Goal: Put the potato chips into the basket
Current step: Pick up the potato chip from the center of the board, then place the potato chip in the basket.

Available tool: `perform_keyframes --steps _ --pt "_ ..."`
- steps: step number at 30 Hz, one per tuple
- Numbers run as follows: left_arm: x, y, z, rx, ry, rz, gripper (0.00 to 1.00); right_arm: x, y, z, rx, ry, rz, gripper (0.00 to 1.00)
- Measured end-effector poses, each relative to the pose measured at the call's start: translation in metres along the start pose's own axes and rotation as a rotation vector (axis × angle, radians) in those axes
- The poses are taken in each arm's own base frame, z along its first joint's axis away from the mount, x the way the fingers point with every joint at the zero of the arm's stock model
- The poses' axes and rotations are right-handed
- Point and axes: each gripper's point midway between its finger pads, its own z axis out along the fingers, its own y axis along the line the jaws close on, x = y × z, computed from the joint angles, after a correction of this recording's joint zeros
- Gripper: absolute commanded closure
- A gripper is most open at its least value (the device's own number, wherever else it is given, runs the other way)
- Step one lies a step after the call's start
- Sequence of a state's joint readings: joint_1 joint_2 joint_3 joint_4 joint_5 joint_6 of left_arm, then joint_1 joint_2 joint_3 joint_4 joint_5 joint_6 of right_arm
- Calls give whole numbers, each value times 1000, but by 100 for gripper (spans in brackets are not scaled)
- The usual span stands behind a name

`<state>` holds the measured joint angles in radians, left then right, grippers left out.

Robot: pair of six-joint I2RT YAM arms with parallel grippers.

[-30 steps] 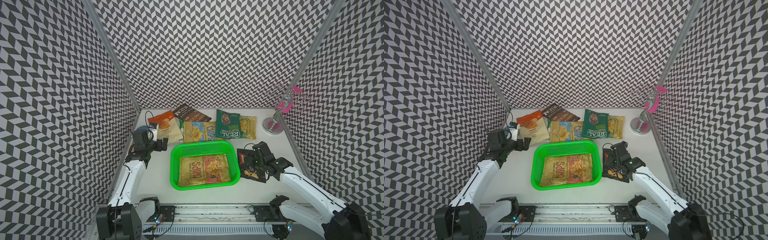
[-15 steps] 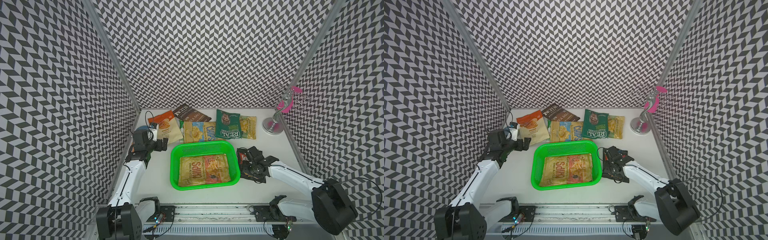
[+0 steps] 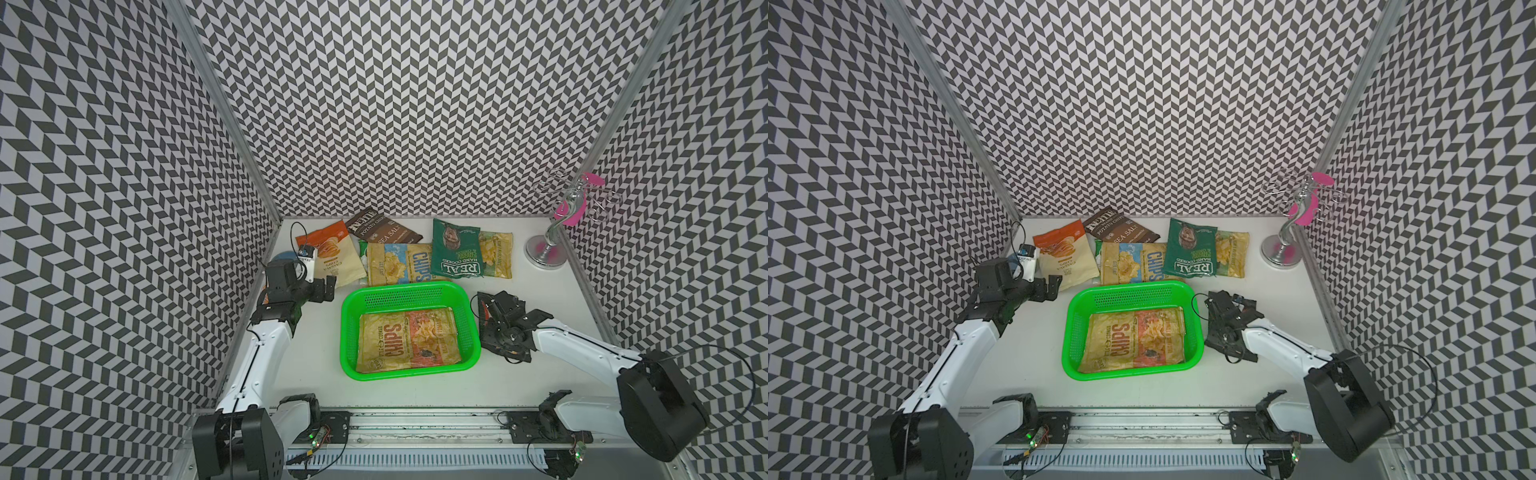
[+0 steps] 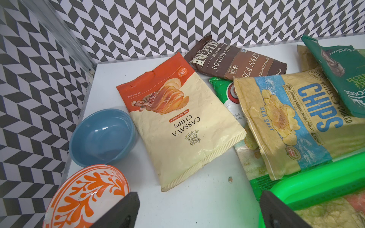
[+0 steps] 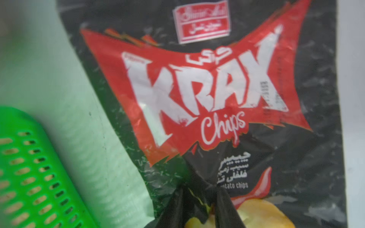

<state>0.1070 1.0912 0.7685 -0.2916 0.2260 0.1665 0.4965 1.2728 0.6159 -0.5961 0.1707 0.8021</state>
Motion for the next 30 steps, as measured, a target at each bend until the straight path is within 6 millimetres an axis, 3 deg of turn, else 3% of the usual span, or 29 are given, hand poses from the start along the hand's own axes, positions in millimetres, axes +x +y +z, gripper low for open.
perform_keyframes --steps 2,6,19,25,30 --pt "0 0 0 0 0 0 1 -3 -1 -5 -4 -20 8 87" --pt "0 0 0 0 0 0 1 -12 -2 -16 -2 -65 11 100" --pt "0 0 0 0 0 0 1 -67 17 -82 -69 -256 41 100" --pt "0 0 0 0 0 0 1 -81 47 -128 -271 -312 60 100" --pt "0 0 0 0 0 0 1 -71 92 -165 -476 -306 36 100"
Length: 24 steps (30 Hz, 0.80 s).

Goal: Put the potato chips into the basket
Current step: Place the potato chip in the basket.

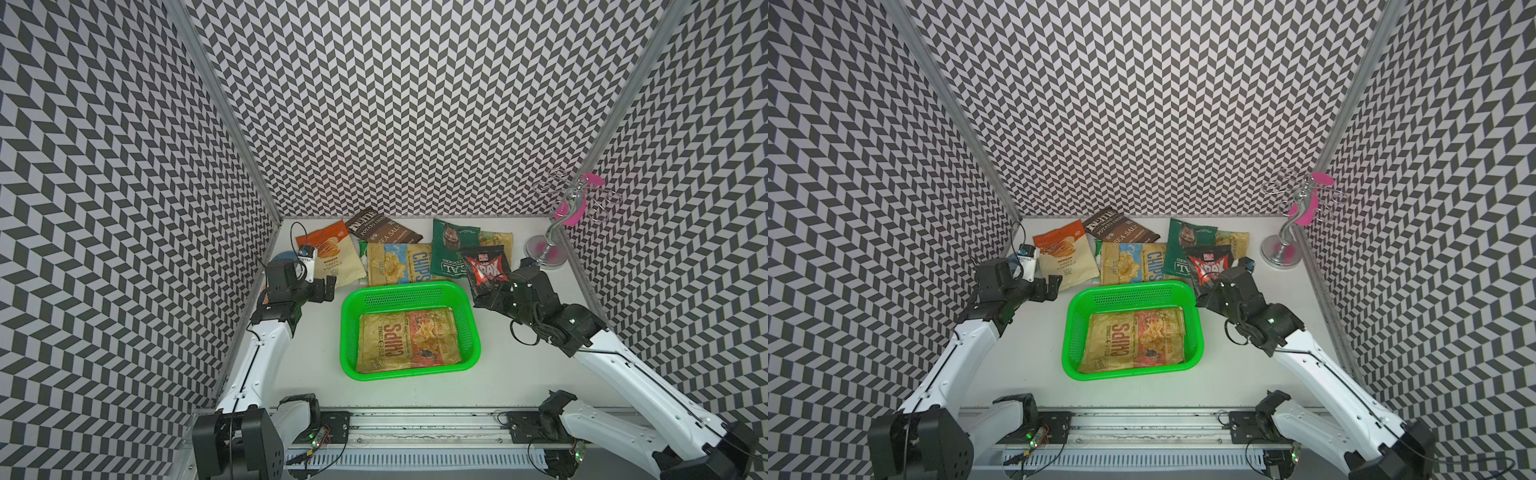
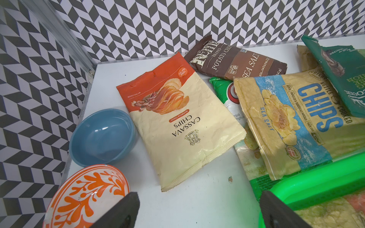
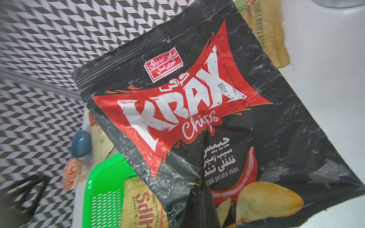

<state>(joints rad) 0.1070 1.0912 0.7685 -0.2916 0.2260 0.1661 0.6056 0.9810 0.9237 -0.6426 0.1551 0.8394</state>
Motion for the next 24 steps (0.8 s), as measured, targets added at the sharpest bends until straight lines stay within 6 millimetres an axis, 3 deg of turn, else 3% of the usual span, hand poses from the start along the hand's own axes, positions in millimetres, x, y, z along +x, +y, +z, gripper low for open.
perform_keyframes --steps 6,12,18,24 --pt "0 0 0 0 0 0 1 39 65 -5 -183 81 11 100" --pt "0 0 0 -1 0 0 1 90 102 10 -190 190 -15 100" --pt "0 0 0 -1 0 0 1 122 103 31 -124 257 7 100" --pt "0 0 0 -1 -1 0 1 152 79 46 -38 329 94 100"
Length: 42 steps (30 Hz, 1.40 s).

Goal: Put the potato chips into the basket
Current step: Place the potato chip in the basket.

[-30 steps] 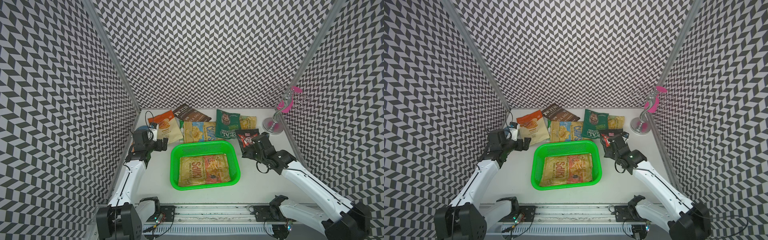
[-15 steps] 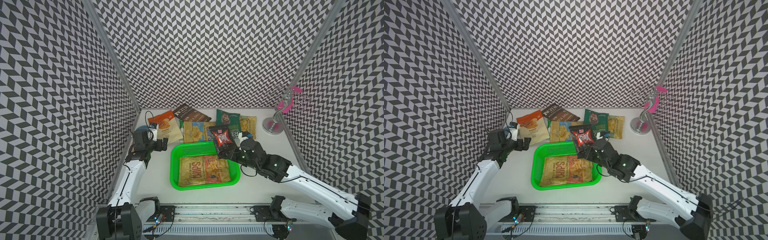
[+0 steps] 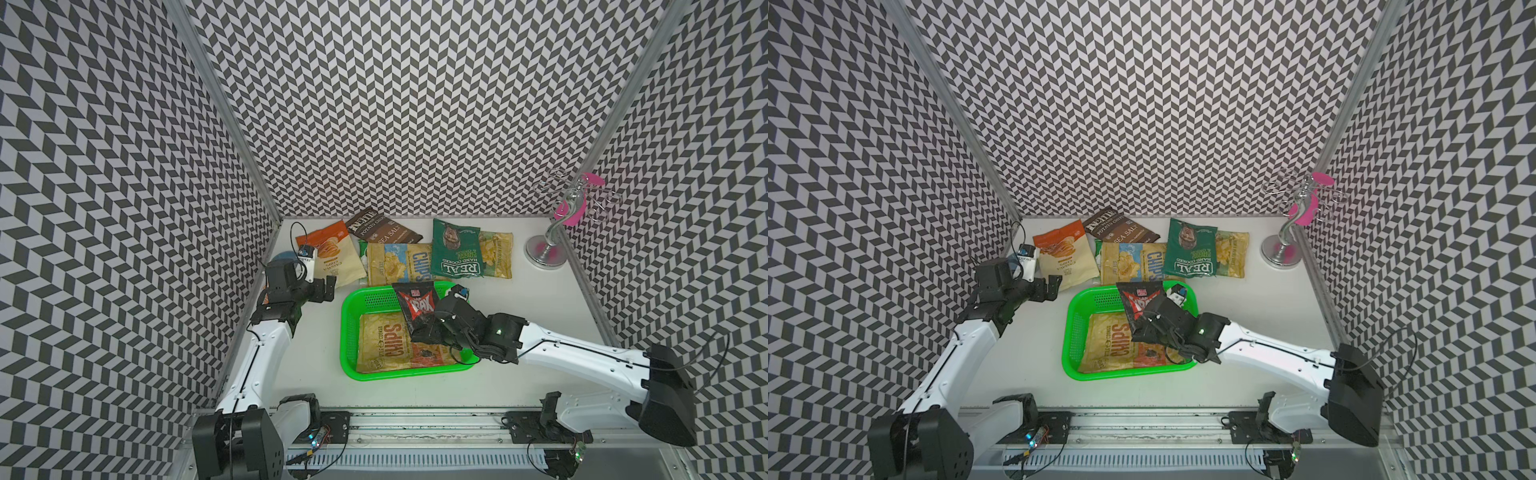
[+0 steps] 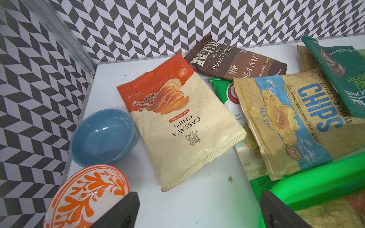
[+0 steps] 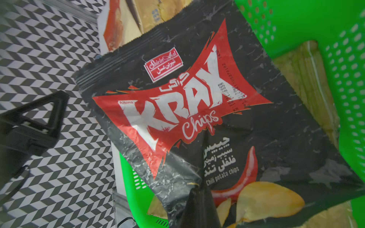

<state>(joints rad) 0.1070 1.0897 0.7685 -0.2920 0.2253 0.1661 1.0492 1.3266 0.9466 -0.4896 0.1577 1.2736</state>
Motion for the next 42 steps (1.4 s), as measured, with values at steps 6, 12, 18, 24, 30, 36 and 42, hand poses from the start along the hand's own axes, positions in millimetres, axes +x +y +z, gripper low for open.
perform_keyframes --steps 6,12,18,24,30,36,42 --pt "-1 0 -1 0 -4 1 1 7 -26 2 79 -12 126 100" --pt "-7 -1 -8 -5 -31 7 1 6 -47 3 120 -48 232 100" --pt "-8 -1 -9 -5 -34 7 1 7 -52 14 168 -51 226 63" --pt "-8 -1 -9 -5 -34 8 1 0 -17 14 126 -39 90 30" --pt "-8 -1 -9 -5 -34 8 1 -4 21 1 -18 -27 -140 27" --pt "-8 -1 -9 -5 -34 8 1 6 23 -19 -167 31 -325 30" --pt "-8 -1 -9 -5 -34 8 1 13 -14 -21 -182 113 -382 54"
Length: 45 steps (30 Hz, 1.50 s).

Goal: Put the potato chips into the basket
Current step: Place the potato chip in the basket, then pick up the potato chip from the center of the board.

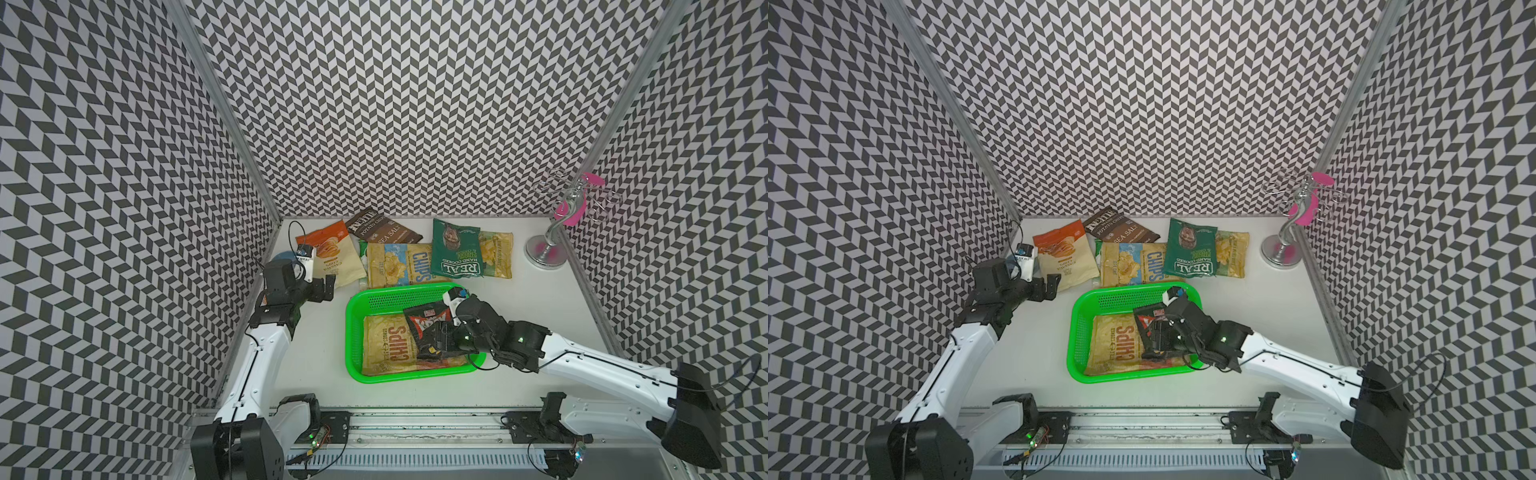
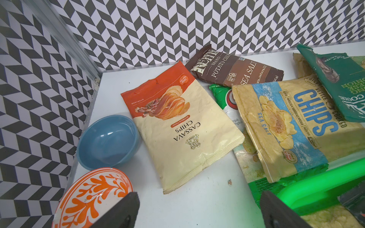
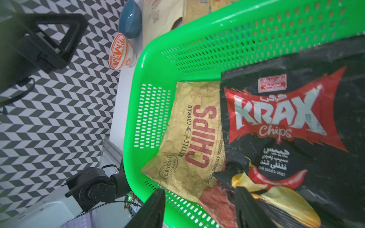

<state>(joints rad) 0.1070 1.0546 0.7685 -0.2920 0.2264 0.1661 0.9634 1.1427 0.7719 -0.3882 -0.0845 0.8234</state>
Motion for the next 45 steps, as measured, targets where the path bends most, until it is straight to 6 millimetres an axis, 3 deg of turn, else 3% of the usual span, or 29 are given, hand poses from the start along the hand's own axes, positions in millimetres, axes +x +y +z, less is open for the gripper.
perform_keyframes --steps 5,12,16,19,21,26,29,31,35,38,41,45 --pt "0 0 0 0 1 0 1 29 -21 15 18 120 -17 54" --pt "1 0 1 2 3 -1 1 58 -50 55 119 272 -32 46" --pt "1 0 1 2 4 -1 1 61 -57 65 150 293 -45 44" --pt "1 0 1 2 5 -1 1 53 -52 62 151 273 -64 37" --pt "2 0 2 3 6 -2 1 42 -42 55 135 240 -87 25" --pt "3 0 3 4 13 -3 1 -8 6 13 29 59 -168 4" --pt "5 0 5 6 19 -5 1 -38 28 -17 -35 -58 -195 1" --pt "6 0 6 7 23 -5 1 -56 29 -31 -53 -112 -192 2" --pt "6 0 6 9 25 -5 1 -98 -8 -46 -1 -202 -103 2" --pt "7 -1 7 13 27 -6 1 -131 -54 -56 75 -276 6 4" --pt "7 -2 8 19 29 -6 1 -157 -105 -64 141 -350 115 13" --pt "7 -3 8 24 30 -3 1 -175 -163 -59 204 -388 232 20"
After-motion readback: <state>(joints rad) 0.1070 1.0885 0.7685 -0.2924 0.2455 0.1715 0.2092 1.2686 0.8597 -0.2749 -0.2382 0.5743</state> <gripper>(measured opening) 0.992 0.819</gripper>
